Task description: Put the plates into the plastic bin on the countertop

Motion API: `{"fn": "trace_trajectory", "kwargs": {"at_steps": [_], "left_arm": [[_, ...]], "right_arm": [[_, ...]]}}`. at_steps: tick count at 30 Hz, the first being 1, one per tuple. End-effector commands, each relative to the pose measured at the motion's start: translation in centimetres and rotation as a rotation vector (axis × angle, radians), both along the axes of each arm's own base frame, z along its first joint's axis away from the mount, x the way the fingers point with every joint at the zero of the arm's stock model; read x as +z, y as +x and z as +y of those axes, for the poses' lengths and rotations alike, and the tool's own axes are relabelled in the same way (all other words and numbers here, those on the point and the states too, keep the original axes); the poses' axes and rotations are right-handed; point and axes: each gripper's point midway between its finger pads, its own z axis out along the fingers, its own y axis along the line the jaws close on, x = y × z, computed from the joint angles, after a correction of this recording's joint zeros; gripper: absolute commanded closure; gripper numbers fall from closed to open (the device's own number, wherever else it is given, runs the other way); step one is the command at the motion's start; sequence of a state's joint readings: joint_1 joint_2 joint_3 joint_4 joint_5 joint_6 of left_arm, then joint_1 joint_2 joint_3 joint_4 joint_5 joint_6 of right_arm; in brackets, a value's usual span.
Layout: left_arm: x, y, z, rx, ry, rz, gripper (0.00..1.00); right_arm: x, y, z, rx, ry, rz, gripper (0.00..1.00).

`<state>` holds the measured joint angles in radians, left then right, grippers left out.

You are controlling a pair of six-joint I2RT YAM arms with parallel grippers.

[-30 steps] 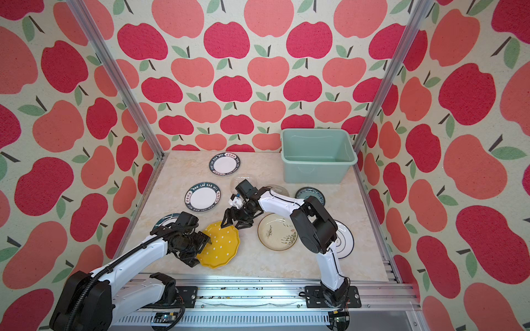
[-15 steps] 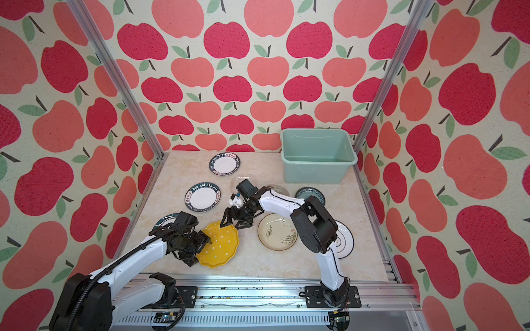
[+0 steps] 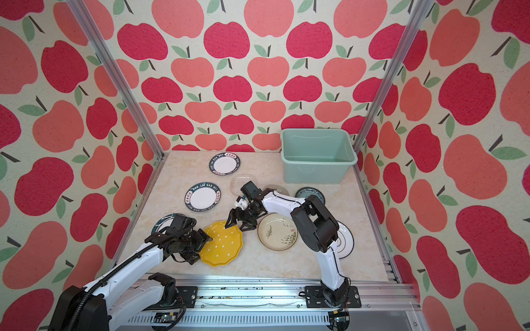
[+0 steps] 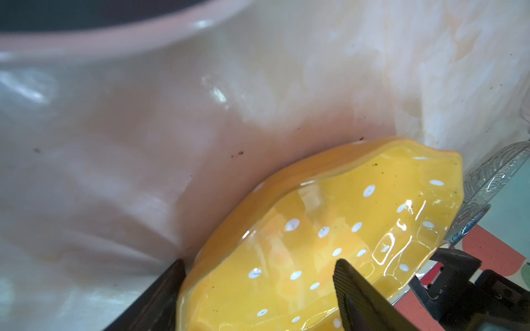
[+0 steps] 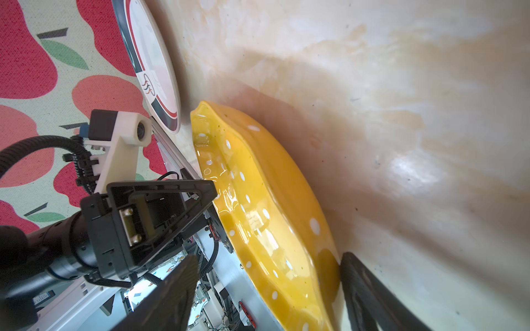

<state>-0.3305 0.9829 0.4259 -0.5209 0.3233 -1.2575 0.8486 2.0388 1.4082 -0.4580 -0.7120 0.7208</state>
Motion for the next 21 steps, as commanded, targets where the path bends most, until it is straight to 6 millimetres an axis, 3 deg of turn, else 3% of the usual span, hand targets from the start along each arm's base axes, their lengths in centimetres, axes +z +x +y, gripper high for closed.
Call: {"fn": "trace_trajectory", "kwargs": {"at_steps": [1, 14, 21], "left_arm": [[2.2, 3.1, -1.7, -0.013, -0.099, -0.160, 0.17], [1.9, 3.3, -0.7, 0.036, -0.120, -0.187, 0.18], [1.6, 3.4, -0.5, 0.051, -0.136, -0.197, 0.20]], "right_arm": [[2.2, -2.6, 1.2, 0.063, 0.070, 0.077, 0.20], [0.7, -3.3, 1.4, 0.120, -0.050, 0.060, 0.16], [0.5, -3.9, 2.3, 0.143, -0.012, 0.102, 0.15]]}}
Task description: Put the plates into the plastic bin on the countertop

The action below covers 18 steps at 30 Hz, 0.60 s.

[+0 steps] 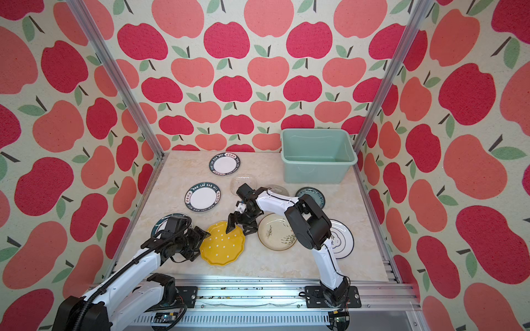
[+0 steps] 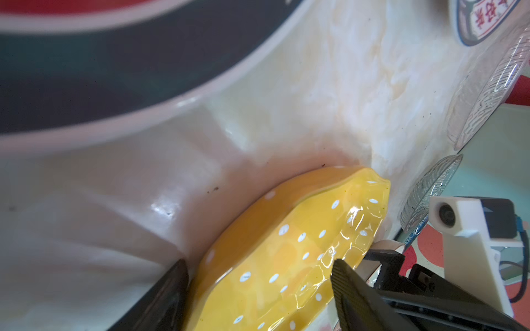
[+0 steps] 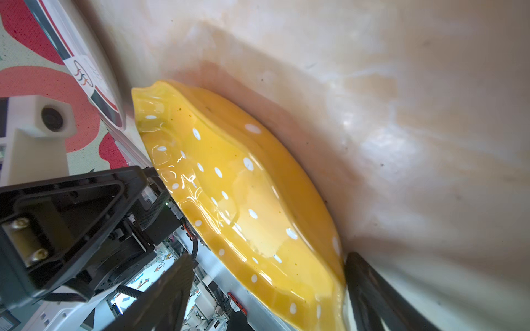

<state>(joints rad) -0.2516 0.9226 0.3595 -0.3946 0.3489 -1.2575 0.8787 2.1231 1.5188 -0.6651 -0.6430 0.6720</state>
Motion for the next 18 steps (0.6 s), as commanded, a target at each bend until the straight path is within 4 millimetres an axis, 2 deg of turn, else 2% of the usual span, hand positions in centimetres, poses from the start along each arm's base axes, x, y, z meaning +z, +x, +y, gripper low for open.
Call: {"fn": "trace_trajectory", "kwargs": {"at_steps": [1, 8, 14, 16, 18], "left_arm": [[1.3, 1.5, -1.2, -0.018, -0.079, -0.092, 0.20], [1.1, 1.5, -1.1, -0.006, -0.089, -0.098, 0.20], [1.3, 1.8, -1.1, 0.000, -0.103, -0.113, 0.20], [0.2, 1.0, -1.0, -0.002, -0.100, -0.084, 0.20], [0.1, 1.0, -0.9, -0.002, -0.103, -0.083, 0.20]], "right_arm": [[2.7, -2.7, 3.1, 0.091, 0.151, 0.082, 0.15], [2.5, -2.9, 3.9, 0.092, 0.191, 0.127, 0.15], [3.9, -3.0, 4.7, 0.099, 0.272, 0.127, 0.17], [4.4, -3.0, 4.8, 0.101, 0.297, 0.123, 0.17], [4.8, -3.0, 4.9, 0.101, 0.315, 0.119, 0.18]]}}
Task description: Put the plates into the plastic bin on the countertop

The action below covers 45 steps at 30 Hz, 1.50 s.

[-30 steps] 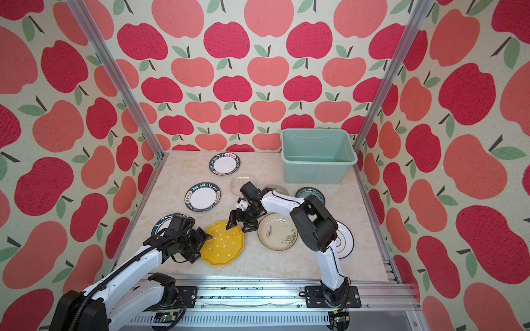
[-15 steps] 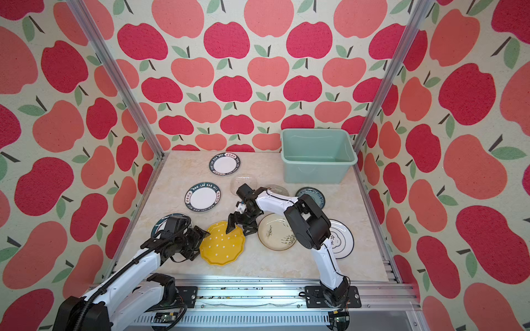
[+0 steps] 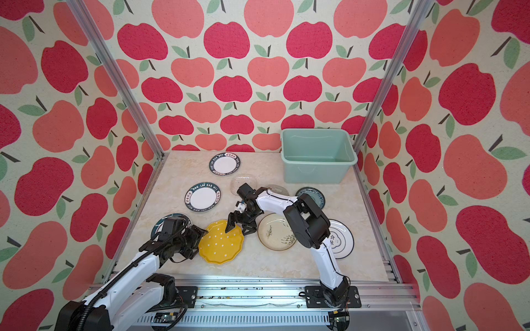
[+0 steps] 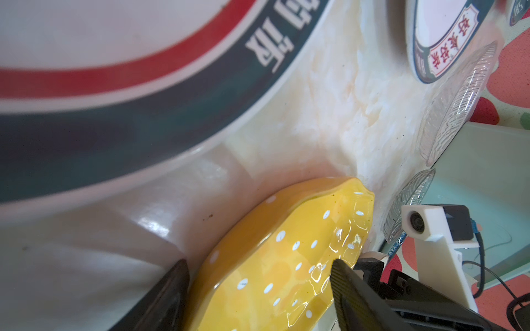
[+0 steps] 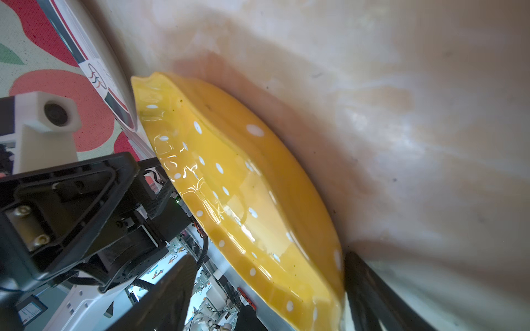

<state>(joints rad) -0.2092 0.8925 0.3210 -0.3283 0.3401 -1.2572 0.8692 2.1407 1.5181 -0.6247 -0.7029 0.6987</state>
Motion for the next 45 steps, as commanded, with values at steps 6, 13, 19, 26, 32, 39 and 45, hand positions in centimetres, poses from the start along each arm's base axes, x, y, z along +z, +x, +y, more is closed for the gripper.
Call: {"fn": "trace_trajectory", "kwargs": {"at_steps": [6, 13, 19, 26, 32, 39, 45], "left_arm": [[0.3, 0.1, -1.8, -0.053, -0.103, -0.030, 0.20], [1.7, 0.5, -1.5, -0.072, -0.094, -0.051, 0.20], [2.1, 0.4, -1.1, -0.063, -0.091, -0.056, 0.20], [2.4, 0.3, -0.9, -0.060, -0.087, -0.056, 0.20], [2.7, 0.2, -0.8, -0.060, -0.082, -0.058, 0.20], [6.0, 1.1, -0.3, -0.100, -0.006, -0.120, 0.16], [12.9, 2.0, 0.8, -0.154, 0.121, -0.266, 0.13]], "right_arm": [[5.1, -3.1, 4.2, 0.110, 0.292, 0.066, 0.20], [5.3, -2.4, 3.4, 0.080, 0.245, 0.013, 0.29], [5.6, -1.5, 2.6, 0.049, 0.217, -0.045, 0.39], [5.8, -0.8, 2.0, 0.028, 0.194, -0.092, 0.51], [6.0, -0.2, 1.6, 0.012, 0.187, -0.111, 0.64], [6.9, 0.3, 0.8, -0.002, 0.165, -0.148, 0.82], [9.2, 1.0, -1.5, 0.011, 0.099, -0.239, 0.86]]}}
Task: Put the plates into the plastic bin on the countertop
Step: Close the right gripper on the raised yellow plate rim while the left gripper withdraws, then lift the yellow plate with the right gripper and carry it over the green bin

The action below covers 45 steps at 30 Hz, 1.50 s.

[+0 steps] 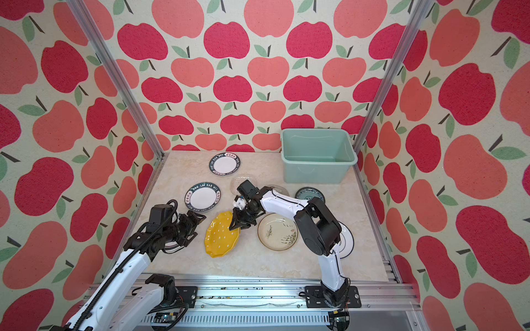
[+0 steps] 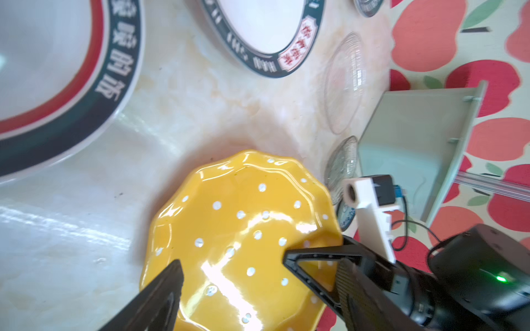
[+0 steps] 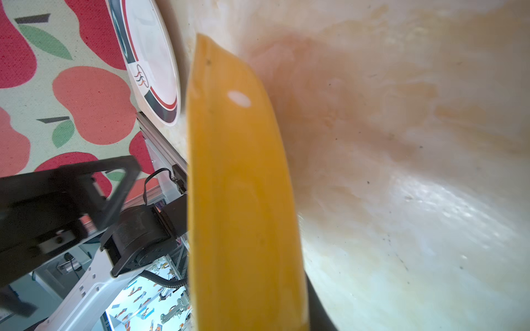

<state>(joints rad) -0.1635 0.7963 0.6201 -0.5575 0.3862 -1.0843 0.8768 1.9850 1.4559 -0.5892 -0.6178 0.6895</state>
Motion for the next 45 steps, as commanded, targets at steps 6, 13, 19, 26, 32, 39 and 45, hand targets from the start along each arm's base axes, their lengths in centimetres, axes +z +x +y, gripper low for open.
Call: {"fn": "trace_trajectory", "kwargs": {"at_steps": [6, 13, 19, 26, 32, 39, 45], "left_arm": [[10.3, 0.3, 0.4, -0.116, 0.145, -0.264, 0.12], [16.7, 2.5, -3.4, -0.316, 0.178, -0.505, 0.12], [19.5, 3.9, -7.7, -0.482, 0.272, -0.669, 0.12], [20.5, 5.5, -10.2, -0.573, 0.377, -0.729, 0.13], [20.2, 7.7, -12.0, -0.625, 0.437, -0.742, 0.13], [18.4, 11.0, -13.6, -0.637, 0.475, -0.721, 0.13], [16.6, 13.1, -14.9, -0.664, 0.498, -0.701, 0.14]], "right_arm": [[11.3, 2.3, -4.3, -0.039, 0.068, -0.215, 0.88], [20.0, 7.9, -10.0, -0.237, 0.182, -0.369, 0.90], [27.9, 14.4, -15.8, -0.469, 0.307, -0.521, 0.90], [31.5, 22.7, -23.3, -0.765, 0.362, -0.636, 0.92], [30.1, 27.9, -27.9, -0.901, 0.295, -0.691, 0.92], [27.1, 32.8, -30.1, -0.930, 0.177, -0.737, 0.93], [24.9, 36.0, -31.3, -0.889, 0.081, -0.747, 0.94]]}}
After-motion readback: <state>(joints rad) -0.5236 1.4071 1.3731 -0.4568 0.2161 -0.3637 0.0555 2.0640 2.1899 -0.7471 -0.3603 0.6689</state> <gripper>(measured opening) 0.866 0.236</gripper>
